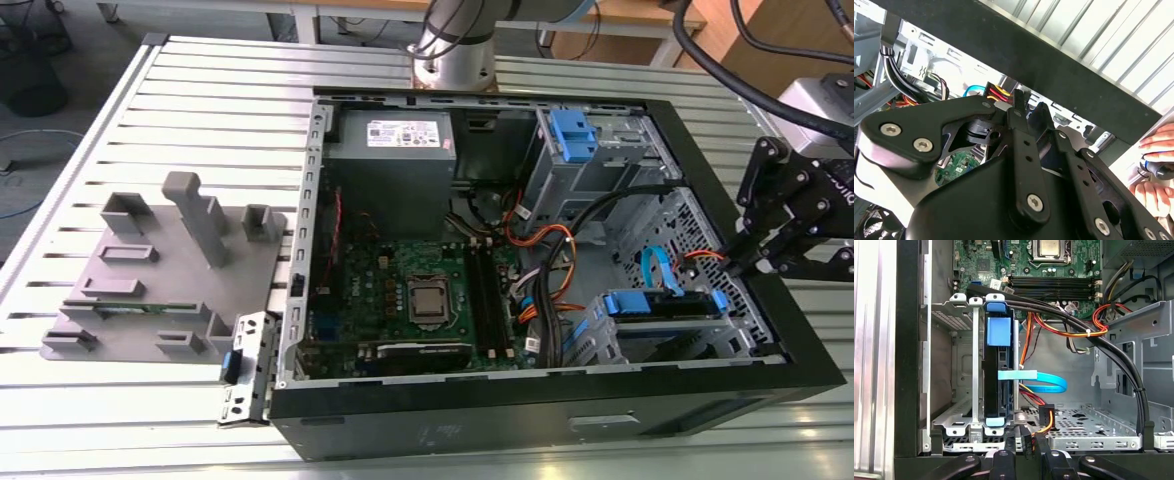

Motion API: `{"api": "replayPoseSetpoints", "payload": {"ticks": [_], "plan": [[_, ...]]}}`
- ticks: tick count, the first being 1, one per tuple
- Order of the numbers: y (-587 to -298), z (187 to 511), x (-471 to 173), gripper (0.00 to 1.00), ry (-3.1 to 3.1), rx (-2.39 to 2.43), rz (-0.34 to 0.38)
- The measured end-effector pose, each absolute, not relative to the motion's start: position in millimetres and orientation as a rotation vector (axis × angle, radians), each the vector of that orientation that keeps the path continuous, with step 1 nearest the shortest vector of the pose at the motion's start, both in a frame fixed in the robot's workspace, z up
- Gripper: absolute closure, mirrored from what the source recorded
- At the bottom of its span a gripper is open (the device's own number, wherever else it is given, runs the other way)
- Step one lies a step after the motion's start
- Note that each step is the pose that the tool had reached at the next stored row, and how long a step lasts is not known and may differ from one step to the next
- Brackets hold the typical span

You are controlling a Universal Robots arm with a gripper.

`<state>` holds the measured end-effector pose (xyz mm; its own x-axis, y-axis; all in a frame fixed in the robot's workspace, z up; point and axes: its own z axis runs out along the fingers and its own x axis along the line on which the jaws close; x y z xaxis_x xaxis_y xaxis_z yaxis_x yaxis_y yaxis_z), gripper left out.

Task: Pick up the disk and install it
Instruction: 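Insert the second disk wire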

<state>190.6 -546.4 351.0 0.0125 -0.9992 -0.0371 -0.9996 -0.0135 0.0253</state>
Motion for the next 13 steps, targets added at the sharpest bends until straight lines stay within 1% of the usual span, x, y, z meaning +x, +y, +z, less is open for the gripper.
{"api": "replayPoseSetpoints", "payload": {"ticks": [5, 6, 7, 8, 9, 13], "plan": [[-546.4, 350.8, 190.7, 0.71, 2.201, -2.23, 0.069], [-546.4, 350.8, 190.7, 0.72, 2.201, -2.23, 0.069], [-546.4, 350.8, 190.7, 0.78, 2.201, -2.23, 0.069], [-546.4, 350.9, 190.7, 0.78, 2.201, -2.23, 0.069], [-546.4, 350.9, 190.7, 0.84, 2.201, -2.23, 0.069], [-546.4, 350.8, 190.7, 0.84, 2.201, -2.23, 0.069]]}}
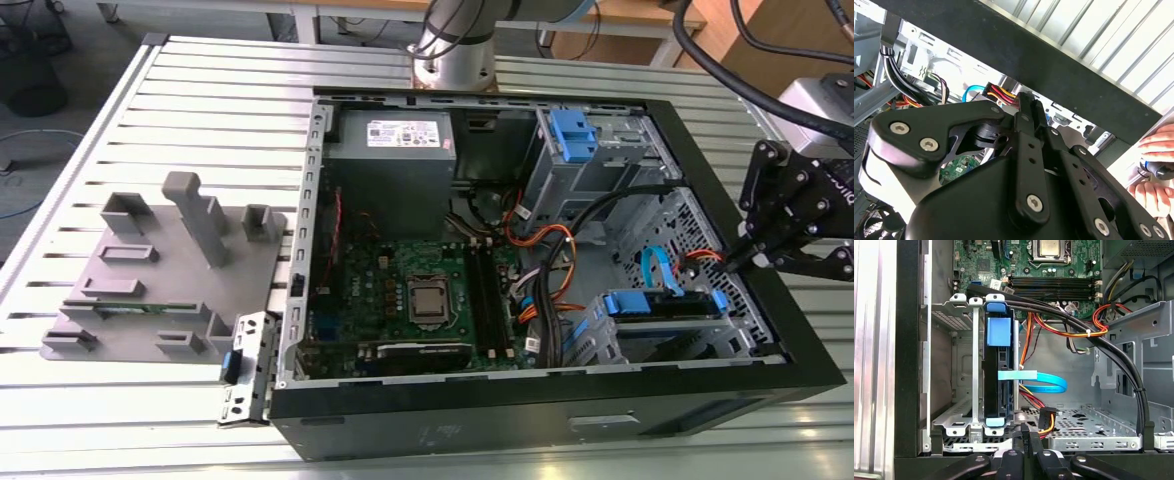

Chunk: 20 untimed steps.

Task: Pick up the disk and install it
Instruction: 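Insert the second disk wire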

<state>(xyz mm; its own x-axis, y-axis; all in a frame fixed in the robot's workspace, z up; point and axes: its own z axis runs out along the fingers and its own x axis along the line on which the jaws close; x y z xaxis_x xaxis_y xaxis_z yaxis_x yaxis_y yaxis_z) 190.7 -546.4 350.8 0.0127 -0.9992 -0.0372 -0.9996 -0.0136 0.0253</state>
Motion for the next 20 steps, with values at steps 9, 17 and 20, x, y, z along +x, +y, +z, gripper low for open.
{"api": "replayPoseSetpoints", "payload": {"ticks": [9, 17, 20], "plan": [[-546.4, 354.0, 190.6, 0.84, 2.2, -2.229, 0.069], [-546.4, 353.5, 176.0, 0.84, 2.195, -2.225, 0.058], [-546.4, 353.1, 170.3, 0.84, 2.196, -2.225, 0.054]]}}
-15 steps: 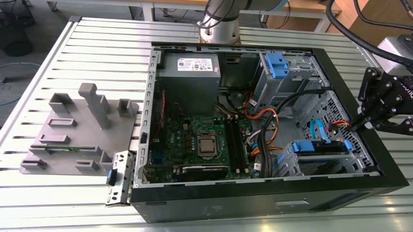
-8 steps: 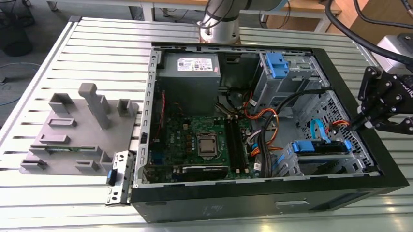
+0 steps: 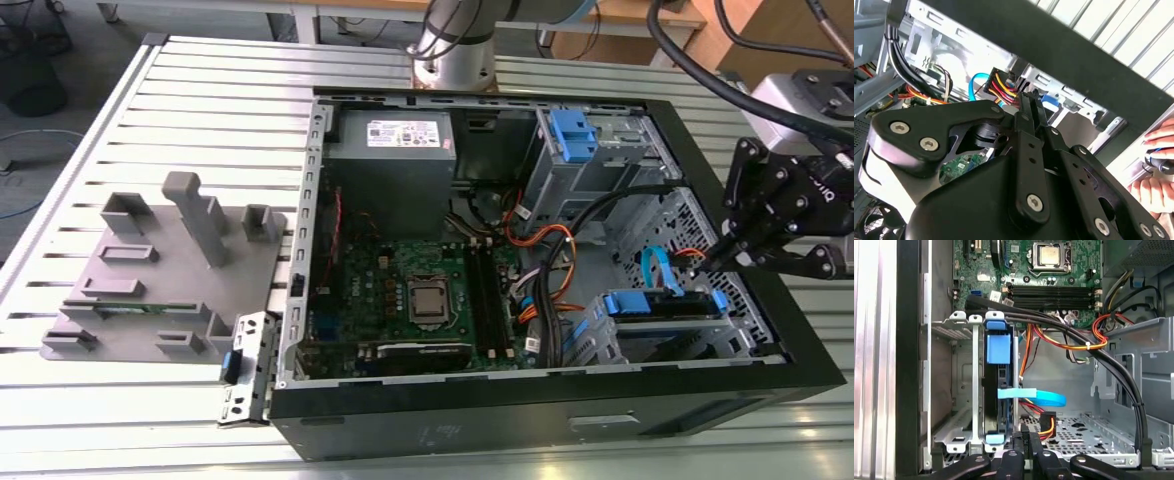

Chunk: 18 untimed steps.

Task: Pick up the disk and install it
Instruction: 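Insert the second disk wire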

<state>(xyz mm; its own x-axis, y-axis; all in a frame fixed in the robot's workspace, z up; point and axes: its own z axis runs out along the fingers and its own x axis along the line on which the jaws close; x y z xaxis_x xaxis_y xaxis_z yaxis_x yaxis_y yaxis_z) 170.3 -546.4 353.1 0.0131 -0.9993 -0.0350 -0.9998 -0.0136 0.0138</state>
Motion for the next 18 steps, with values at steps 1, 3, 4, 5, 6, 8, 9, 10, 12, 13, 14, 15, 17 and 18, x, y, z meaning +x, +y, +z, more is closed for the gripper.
{"api": "replayPoseSetpoints", "payload": {"ticks": [1, 3, 4, 5, 6, 8, 9, 10, 12, 13, 14, 15, 17, 18], "plan": [[-546.4, 352.8, 168.7, 0.84, 2.196, -2.226, 0.053], [-546.4, 352.2, 166.6, 0.84, 2.198, -2.227, 0.05], [-546.5, 351.5, 166.1, 0.84, 2.199, -2.228, 0.048], [-546.5, 350.9, 165.8, 0.84, 2.2, -2.229, 0.045], [-546.5, 350.2, 165.6, 0.84, 2.201, -2.231, 0.042], [-546.7, 348.8, 164.8, 0.84, 2.204, -2.233, 0.037], [-546.8, 348.3, 164.4, 0.84, 2.205, -2.234, 0.035], [-546.9, 347.7, 163.9, 0.84, 2.205, -2.235, 0.033], [-547.3, 346.6, 163.2, 0.84, 2.208, -2.237, 0.028], [-547.6, 346.1, 162.9, 0.84, 2.208, -2.238, 0.026], [-547.8, 345.7, 162.6, 0.84, 2.21, -2.24, 0.023], [-547.8, 345.5, 162.3, 0.84, 2.212, -2.243, 0.017], [-547.8, 344.9, 161.2, 0.84, 2.213, -2.248, 0.011], [-547.8, 344.7, 160.4, 0.84, 2.21, -2.25, 0.01]]}}
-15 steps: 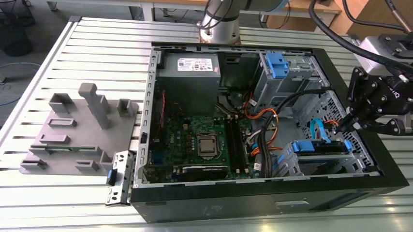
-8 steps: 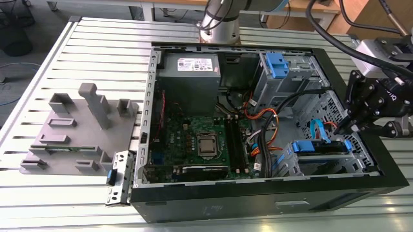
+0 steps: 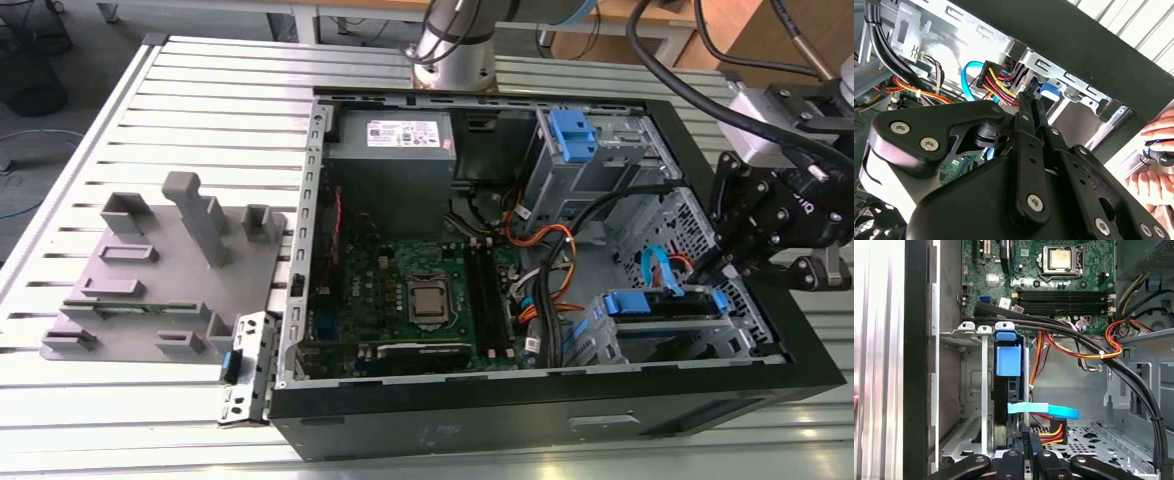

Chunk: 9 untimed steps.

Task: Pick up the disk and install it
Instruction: 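Insert the second disk wire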

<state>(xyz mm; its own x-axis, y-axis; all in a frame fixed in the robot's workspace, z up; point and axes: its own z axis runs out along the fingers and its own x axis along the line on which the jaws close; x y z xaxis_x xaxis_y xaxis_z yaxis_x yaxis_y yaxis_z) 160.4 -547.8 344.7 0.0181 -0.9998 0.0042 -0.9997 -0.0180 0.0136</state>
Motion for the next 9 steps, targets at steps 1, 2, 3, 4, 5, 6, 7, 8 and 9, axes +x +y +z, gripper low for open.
{"api": "replayPoseSetpoints", "payload": {"ticks": [1, 2, 3, 4, 5, 6, 7, 8, 9], "plan": [[-547.8, 344.6, 159.6, 0.84, -2.19, 2.235, -0.009], [-547.8, 344.4, 158.9, 0.84, -2.188, 2.237, -0.008], [-547.9, 344.4, 158.6, 0.84, -2.188, 2.238, -0.008], [-547.9, 344.4, 158.2, 0.84, -2.188, 2.239, -0.007], [-547.9, 344.4, 157.7, 0.84, -2.188, 2.24, -0.005], [-548.0, 344.3, 157.4, 0.84, -2.189, 2.242, -0.003], [-548.1, 344.1, 157.2, 0.84, -2.19, 2.245, 0.002], [-548.5, 344.0, 157.1, 0.84, -2.191, 2.248, 0.007], [-549.0, 343.9, 157.0, 0.84, -2.192, 2.251, 0.012]]}}
